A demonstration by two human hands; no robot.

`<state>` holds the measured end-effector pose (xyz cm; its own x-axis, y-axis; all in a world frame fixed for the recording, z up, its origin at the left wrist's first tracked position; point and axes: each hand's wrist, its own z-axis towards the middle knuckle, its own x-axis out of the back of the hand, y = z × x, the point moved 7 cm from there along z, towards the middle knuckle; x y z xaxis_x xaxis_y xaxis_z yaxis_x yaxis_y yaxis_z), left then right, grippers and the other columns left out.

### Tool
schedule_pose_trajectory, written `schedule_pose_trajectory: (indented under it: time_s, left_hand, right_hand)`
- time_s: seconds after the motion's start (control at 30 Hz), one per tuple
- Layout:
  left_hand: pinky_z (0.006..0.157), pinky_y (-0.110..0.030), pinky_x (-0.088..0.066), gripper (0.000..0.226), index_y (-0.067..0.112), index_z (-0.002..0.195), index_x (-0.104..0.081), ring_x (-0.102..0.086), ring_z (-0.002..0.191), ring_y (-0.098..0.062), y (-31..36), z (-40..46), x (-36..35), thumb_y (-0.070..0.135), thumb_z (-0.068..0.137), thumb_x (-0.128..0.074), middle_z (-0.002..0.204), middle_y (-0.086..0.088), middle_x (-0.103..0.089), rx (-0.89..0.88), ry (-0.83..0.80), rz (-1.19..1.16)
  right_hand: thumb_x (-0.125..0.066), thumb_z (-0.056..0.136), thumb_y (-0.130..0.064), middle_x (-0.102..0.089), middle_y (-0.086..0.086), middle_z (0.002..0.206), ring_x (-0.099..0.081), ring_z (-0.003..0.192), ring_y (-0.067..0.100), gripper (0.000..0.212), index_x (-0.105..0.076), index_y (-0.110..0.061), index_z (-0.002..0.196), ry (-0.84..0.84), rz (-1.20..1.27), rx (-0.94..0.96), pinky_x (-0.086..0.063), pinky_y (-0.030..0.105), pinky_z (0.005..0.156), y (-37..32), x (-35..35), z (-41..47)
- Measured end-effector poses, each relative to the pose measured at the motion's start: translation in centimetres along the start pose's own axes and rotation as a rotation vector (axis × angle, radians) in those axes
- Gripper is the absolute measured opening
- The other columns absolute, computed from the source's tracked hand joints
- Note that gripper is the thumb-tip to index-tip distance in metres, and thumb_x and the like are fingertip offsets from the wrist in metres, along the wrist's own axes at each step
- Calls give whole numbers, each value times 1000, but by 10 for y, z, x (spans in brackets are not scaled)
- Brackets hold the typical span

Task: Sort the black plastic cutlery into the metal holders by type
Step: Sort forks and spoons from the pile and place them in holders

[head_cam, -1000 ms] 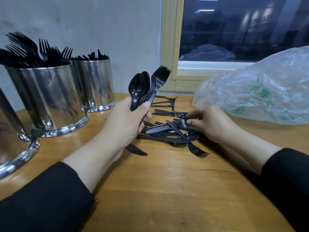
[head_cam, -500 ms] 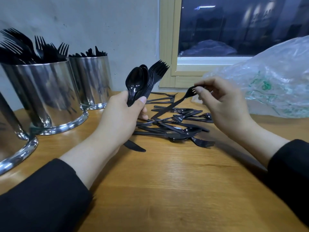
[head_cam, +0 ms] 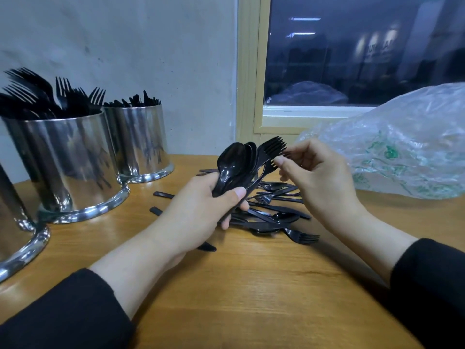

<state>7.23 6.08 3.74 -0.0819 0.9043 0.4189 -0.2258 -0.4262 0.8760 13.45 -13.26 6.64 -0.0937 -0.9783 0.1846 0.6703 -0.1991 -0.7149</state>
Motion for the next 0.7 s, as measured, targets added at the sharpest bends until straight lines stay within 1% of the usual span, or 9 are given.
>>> schedule_pose_trajectory:
  time_s: [0.07, 0.13, 0.23, 0.33, 0.4, 0.47, 0.57, 0.63, 0.7]
  left_hand:
    - [47, -20, -31, 27, 14, 89, -70, -39, 39, -3, -1, 0, -1, 33, 103, -56, 50, 8, -55, 4, -22, -10]
    - [49, -23, -29, 29, 13, 86, -69, -39, 39, -4, -3, 2, 0, 34, 102, -56, 50, 5, -53, 16, -34, 7]
    - [46, -18, -32, 28, 13, 84, -64, -40, 43, -5, -7, 4, 4, 31, 103, -54, 52, 10, -55, 36, 4, 3]
    - [41, -13, -33, 21, 18, 87, -62, -44, 49, -8, -11, 7, 13, 26, 104, -54, 68, 7, -65, 47, 103, -111]
    - [41, -14, -33, 19, 17, 88, -62, -45, 51, -10, -15, 9, 19, 25, 104, -55, 73, 6, -67, 51, 166, -149]
    - [41, -14, -32, 18, 17, 89, -62, -45, 52, -11, -18, 11, 23, 26, 104, -55, 73, 6, -68, 51, 202, -163]
    - [43, -16, -33, 17, 18, 91, -62, -46, 53, -12, -19, 11, 22, 27, 103, -55, 74, 7, -69, 46, 207, -165]
    - [44, -16, -33, 18, 18, 90, -62, -46, 54, -12, -19, 11, 22, 28, 103, -55, 74, 7, -69, 43, 203, -159]
    - [44, -16, -34, 18, 19, 90, -62, -46, 54, -12, -19, 11, 21, 29, 104, -55, 75, 7, -69, 41, 199, -153]
  right_hand:
    - [-73, 89, -13, -69, 2, 73, -65, 66, 10, 9, -64, -16, 88, 0, 1, 3, -50, 16, 63, -2, -3, 1]
    - [-73, 88, -12, -69, 2, 73, -65, 65, 10, 11, -64, -18, 88, 0, 5, 1, -50, 17, 62, -2, -5, 2]
    - [-73, 89, -21, -70, 0, 83, -68, 76, 14, 13, -64, -21, 97, 10, -22, 3, -55, 27, 70, 0, -5, 4]
    - [-63, 95, -30, -69, -2, 86, -66, 76, 13, 10, -64, -22, 101, -6, -151, -54, -55, 33, 73, 14, -1, 9]
    - [-58, 99, -28, -69, -4, 88, -64, 81, 13, 10, -67, -27, 104, -130, -374, -90, -53, 33, 75, 30, -4, 11]
    - [-58, 99, -24, -70, -7, 104, -63, 92, 11, 21, -67, -29, 117, -342, -582, -88, -50, 28, 84, 45, -14, 7]
    - [-60, 97, -18, -67, -9, 123, -59, 107, 5, 34, -63, -25, 130, -605, -687, -59, -41, 19, 92, 56, -31, 0]
    - [-60, 95, -17, -64, -9, 128, -58, 113, 8, 39, -61, -27, 133, -698, -747, -26, -42, 22, 98, 59, -39, -2]
    - [-60, 94, -15, -63, -10, 130, -57, 117, 11, 42, -61, -28, 133, -739, -764, -18, -43, 27, 102, 61, -42, -2]
